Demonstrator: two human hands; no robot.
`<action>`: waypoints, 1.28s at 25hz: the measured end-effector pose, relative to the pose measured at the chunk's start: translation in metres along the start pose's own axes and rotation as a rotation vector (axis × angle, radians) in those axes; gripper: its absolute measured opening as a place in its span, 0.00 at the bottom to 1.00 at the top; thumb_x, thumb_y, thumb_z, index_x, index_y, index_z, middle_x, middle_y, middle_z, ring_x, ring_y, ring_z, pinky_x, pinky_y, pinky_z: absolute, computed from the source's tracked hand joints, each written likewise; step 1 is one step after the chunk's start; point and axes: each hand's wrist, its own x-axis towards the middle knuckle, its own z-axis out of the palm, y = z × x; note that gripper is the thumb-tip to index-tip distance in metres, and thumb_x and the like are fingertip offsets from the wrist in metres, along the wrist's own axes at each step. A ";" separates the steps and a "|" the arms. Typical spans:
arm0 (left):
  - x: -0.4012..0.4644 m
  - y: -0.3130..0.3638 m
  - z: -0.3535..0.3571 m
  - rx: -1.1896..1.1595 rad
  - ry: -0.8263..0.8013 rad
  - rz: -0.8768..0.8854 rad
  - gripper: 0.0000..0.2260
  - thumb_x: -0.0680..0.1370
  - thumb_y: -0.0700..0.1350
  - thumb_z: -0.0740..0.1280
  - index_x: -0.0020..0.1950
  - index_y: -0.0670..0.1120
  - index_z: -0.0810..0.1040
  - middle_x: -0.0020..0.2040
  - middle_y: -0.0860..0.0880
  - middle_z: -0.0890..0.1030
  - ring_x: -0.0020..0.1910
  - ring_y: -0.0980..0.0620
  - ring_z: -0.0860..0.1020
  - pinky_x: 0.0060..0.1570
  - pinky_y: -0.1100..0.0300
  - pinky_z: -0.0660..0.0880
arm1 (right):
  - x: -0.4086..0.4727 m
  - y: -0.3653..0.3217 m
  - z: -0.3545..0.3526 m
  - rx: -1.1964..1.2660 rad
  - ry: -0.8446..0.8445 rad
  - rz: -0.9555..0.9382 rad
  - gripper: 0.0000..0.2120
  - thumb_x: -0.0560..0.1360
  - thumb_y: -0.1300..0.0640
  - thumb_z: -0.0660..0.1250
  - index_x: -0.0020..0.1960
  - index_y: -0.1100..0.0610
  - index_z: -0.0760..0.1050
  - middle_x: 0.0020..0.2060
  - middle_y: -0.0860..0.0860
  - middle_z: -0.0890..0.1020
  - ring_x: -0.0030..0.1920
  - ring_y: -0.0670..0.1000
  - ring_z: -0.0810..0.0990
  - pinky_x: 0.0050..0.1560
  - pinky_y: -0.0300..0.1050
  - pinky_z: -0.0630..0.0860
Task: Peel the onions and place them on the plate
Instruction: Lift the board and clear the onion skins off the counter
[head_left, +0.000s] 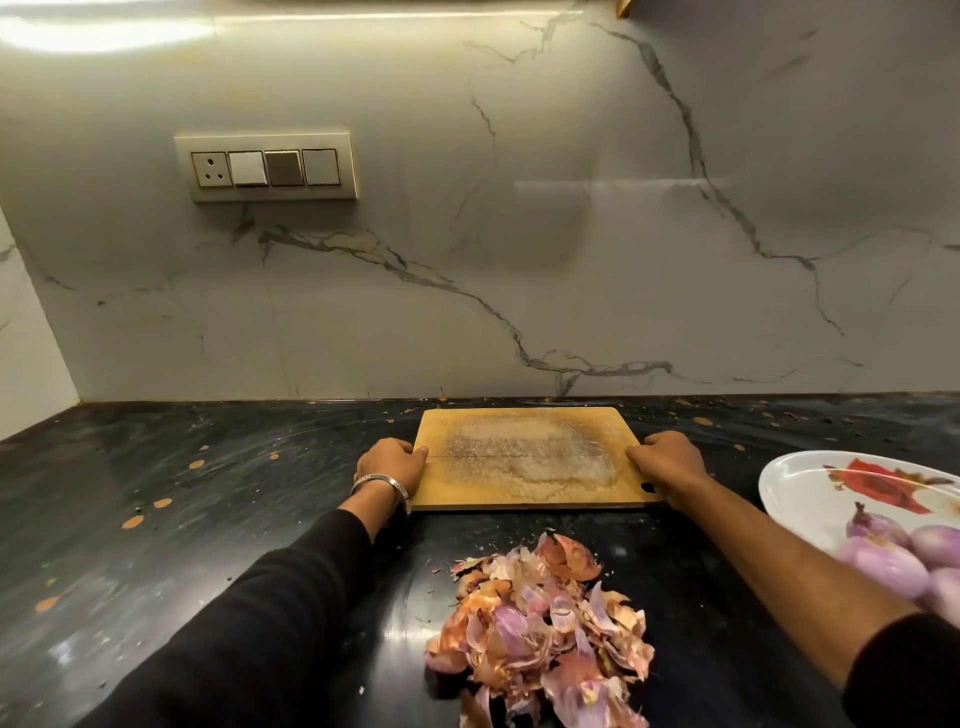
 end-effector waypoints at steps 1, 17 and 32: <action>-0.005 0.000 -0.004 -0.029 -0.026 0.007 0.19 0.81 0.53 0.64 0.66 0.43 0.77 0.63 0.44 0.79 0.61 0.43 0.76 0.64 0.48 0.73 | -0.007 0.002 0.000 0.025 0.005 -0.018 0.08 0.77 0.58 0.66 0.46 0.62 0.80 0.44 0.57 0.83 0.38 0.53 0.81 0.32 0.44 0.76; -0.202 0.002 -0.018 -0.183 -0.293 0.360 0.42 0.74 0.71 0.45 0.76 0.42 0.63 0.76 0.43 0.66 0.74 0.46 0.65 0.71 0.52 0.59 | -0.197 0.014 0.014 0.181 -0.036 -0.274 0.24 0.83 0.42 0.55 0.69 0.57 0.74 0.64 0.55 0.78 0.62 0.53 0.76 0.63 0.52 0.73; -0.222 -0.026 -0.018 0.301 -0.401 0.623 0.63 0.61 0.75 0.69 0.76 0.56 0.27 0.81 0.46 0.43 0.80 0.44 0.44 0.77 0.41 0.40 | -0.228 0.029 0.001 -0.285 -0.441 -0.729 0.63 0.58 0.21 0.69 0.74 0.33 0.27 0.80 0.46 0.35 0.79 0.46 0.35 0.80 0.60 0.46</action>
